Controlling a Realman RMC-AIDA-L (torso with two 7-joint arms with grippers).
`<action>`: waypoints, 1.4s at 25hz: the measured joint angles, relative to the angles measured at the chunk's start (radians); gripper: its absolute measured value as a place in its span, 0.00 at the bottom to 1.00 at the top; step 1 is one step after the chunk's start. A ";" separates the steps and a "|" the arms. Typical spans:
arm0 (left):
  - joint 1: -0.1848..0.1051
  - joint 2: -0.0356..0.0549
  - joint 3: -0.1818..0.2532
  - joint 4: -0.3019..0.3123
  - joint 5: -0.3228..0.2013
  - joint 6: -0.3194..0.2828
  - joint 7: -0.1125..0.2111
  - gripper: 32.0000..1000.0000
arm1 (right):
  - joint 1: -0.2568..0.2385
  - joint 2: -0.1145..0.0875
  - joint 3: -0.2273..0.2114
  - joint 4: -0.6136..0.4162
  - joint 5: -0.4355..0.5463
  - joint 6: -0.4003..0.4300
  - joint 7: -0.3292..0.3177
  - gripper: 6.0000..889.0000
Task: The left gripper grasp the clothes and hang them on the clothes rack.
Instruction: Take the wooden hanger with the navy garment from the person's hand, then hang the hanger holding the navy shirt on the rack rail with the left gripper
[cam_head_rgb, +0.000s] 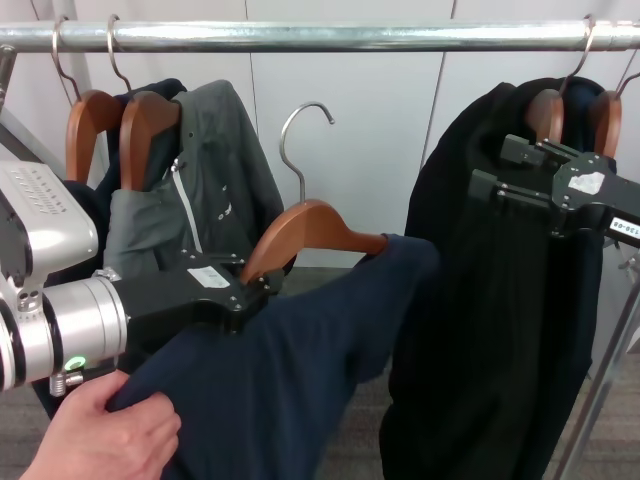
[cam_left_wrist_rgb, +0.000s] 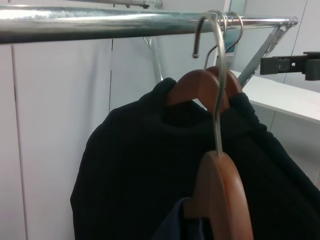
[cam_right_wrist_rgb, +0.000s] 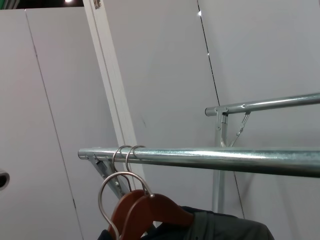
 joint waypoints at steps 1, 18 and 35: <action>0.000 0.0002 0.000 0.000 -0.001 0.000 0.001 0.20 | 0.000 0.000 0.000 0.000 0.000 0.000 0.000 0.92; -0.003 -0.0034 -0.002 0.056 -0.039 -0.028 -0.006 0.15 | 0.000 0.000 0.000 0.000 0.000 0.000 0.000 0.92; -0.156 -0.0019 0.123 0.009 -0.003 -0.506 -0.140 0.14 | 0.000 0.000 0.000 0.002 0.000 0.021 -0.001 0.92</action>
